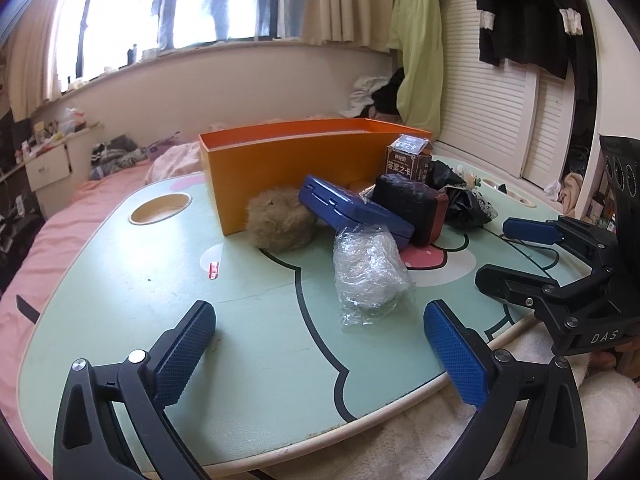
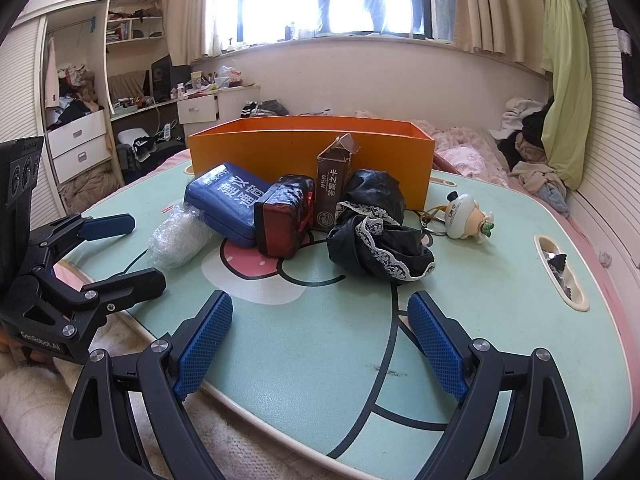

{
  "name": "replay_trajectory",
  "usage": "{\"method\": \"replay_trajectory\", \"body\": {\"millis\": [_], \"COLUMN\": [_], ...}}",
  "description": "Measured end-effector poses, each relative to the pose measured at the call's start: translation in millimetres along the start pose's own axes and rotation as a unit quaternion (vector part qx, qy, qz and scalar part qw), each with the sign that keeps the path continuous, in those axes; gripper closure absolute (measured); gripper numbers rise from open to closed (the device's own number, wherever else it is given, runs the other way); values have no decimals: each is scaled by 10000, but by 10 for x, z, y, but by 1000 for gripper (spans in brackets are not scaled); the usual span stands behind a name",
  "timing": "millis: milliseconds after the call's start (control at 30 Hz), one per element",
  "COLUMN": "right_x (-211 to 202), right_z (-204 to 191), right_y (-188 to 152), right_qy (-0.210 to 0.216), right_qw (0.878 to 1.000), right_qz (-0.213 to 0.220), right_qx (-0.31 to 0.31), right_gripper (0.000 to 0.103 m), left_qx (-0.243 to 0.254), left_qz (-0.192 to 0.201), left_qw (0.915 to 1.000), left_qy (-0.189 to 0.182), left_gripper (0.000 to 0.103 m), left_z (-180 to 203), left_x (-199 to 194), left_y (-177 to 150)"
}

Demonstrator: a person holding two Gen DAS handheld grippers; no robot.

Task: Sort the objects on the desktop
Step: 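Grasp the white fluffy pompom in the box with the right gripper, place it on the table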

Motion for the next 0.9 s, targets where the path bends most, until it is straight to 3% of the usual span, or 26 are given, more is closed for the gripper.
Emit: {"method": "replay_trajectory", "body": {"millis": [233, 367, 433, 500, 567, 733, 900], "right_x": [-67, -208, -162, 22, 343, 1270, 1732], "right_z": [9, 140, 253, 356, 441, 459, 502], "right_y": [95, 658, 1041, 1300, 1487, 1509, 1195], "right_qy": [43, -303, -168, 19, 133, 230, 171], "right_qw": [9999, 9982, 9984, 9987, 9965, 9757, 9497], "right_qz": [133, 516, 521, 225, -352, -1936, -2802], "right_qx": [-28, -82, 165, 462, 745, 1003, 1389], "right_gripper": [14, 14, 14, 20, 44, 49, 49], "left_qx": [8, 8, 7, 12, 16, 26, 26], "left_qz": [2, 0, 1, -1, 1, 7, 25], "left_qw": [10000, 10000, 10000, 10000, 10000, 10000, 10000], "left_qy": [-7, -10, -12, -14, -16, -24, -48], "left_gripper": [0, 0, 0, 0, 0, 0, 0], "left_z": [2, 3, 1, 2, 2, -7, -35], "left_x": [-1, -1, 1, 1, 0, -1, 7], "left_y": [-1, -2, -1, -2, -3, -3, -1]}}
Point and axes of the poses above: each gripper's, at about its wrist camera, not at the fingertips, and x roughly the way its jaws point, z to its right, y to its top, the point moved 9 cm from there along x, roughly the way its jaws point, and after that the axes turned 5 degrees about y, right-handed, at the moved point
